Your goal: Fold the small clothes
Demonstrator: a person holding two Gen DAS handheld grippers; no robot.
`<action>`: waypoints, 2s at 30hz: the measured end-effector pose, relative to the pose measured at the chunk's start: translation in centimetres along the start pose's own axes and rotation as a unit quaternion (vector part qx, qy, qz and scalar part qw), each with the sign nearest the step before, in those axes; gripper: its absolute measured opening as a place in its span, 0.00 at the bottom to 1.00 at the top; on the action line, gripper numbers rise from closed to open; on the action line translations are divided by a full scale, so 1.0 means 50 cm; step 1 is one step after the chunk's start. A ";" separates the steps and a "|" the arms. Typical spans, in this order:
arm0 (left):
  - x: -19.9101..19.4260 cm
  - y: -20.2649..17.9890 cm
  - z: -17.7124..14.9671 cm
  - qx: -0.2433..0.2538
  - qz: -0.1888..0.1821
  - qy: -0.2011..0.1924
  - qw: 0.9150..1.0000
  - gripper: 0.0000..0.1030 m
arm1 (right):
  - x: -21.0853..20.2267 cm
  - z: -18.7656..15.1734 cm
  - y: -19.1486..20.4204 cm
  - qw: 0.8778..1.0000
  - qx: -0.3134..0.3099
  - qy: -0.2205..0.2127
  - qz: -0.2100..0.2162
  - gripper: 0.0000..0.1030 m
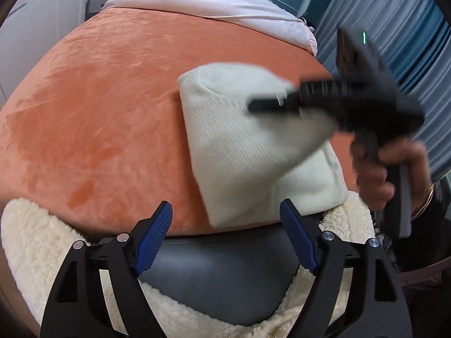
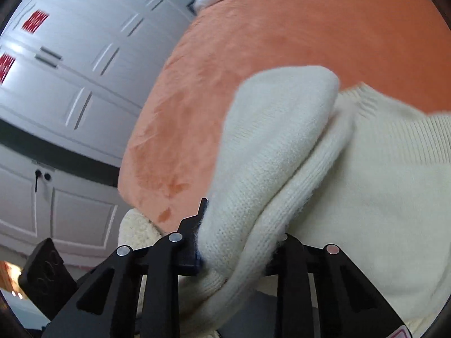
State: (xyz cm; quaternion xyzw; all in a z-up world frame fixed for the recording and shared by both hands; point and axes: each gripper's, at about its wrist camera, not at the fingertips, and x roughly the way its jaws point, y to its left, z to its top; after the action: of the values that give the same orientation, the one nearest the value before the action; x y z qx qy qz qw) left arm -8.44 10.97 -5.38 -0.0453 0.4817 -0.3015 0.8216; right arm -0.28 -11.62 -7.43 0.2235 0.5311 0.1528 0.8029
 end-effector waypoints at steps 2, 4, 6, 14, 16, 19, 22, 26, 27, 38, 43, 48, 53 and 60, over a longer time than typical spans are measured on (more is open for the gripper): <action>-0.019 0.006 -0.014 -0.002 -0.004 -0.007 1.000 0.78 | 0.019 0.034 0.099 0.998 -0.061 0.004 -0.005 0.24; -0.028 0.010 -0.024 -0.005 0.000 -0.014 1.000 0.84 | 0.073 0.055 0.174 0.993 -0.116 0.025 -0.022 0.24; -0.021 0.017 -0.032 -0.013 -0.005 -0.006 1.000 0.84 | 0.148 0.049 0.214 0.987 -0.137 0.071 -0.047 0.24; 0.114 0.046 -0.012 -0.043 0.036 0.036 0.998 0.62 | 0.229 0.034 0.220 0.976 -0.152 0.134 -0.079 0.23; 0.145 0.065 -0.014 -0.079 0.025 0.061 0.995 0.35 | 0.201 0.042 0.207 0.980 -0.139 0.122 -0.068 0.23; 0.157 0.070 -0.020 -0.106 -0.003 0.069 0.992 0.13 | 0.146 0.061 0.181 0.989 -0.108 0.093 -0.040 0.22; 0.127 0.003 0.001 -0.043 0.008 0.040 0.998 0.11 | 0.051 0.054 0.130 0.996 -0.075 0.039 0.005 0.22; 0.112 -0.088 0.032 0.028 -0.027 0.031 0.999 0.11 | -0.161 -0.010 -0.034 0.994 0.023 -0.091 0.058 0.21; 0.118 -0.111 0.045 0.048 -0.042 0.036 0.997 0.11 | -0.215 -0.043 -0.093 0.989 0.057 -0.126 0.059 0.21; 0.164 -0.196 0.041 0.131 -0.075 0.106 0.983 0.16 | -0.185 -0.352 -0.518 0.950 0.278 -0.143 0.002 0.24; 0.143 -0.121 0.058 0.055 -0.026 0.090 0.994 0.27 | -0.201 -0.335 -0.508 0.950 0.267 -0.158 0.028 0.24; 0.116 -0.098 0.078 0.005 -0.036 0.063 0.997 0.34 | -0.275 -0.250 -0.411 0.964 0.162 -0.198 0.075 0.24; 0.107 -0.131 0.089 0.036 -0.035 0.037 0.998 0.37 | -0.242 -0.230 -0.428 0.973 0.138 -0.180 0.044 0.23; 0.135 -0.167 0.094 0.072 0.001 0.041 0.997 0.46 | -0.202 -0.290 -0.490 0.970 0.204 -0.113 -0.071 0.46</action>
State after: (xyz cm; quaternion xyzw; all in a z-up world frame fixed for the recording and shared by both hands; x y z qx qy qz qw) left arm -6.00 -0.50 -5.01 0.0268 0.4922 -0.3356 0.8027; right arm -17.36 -34.57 -17.12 0.3598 0.4717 -0.0419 0.8039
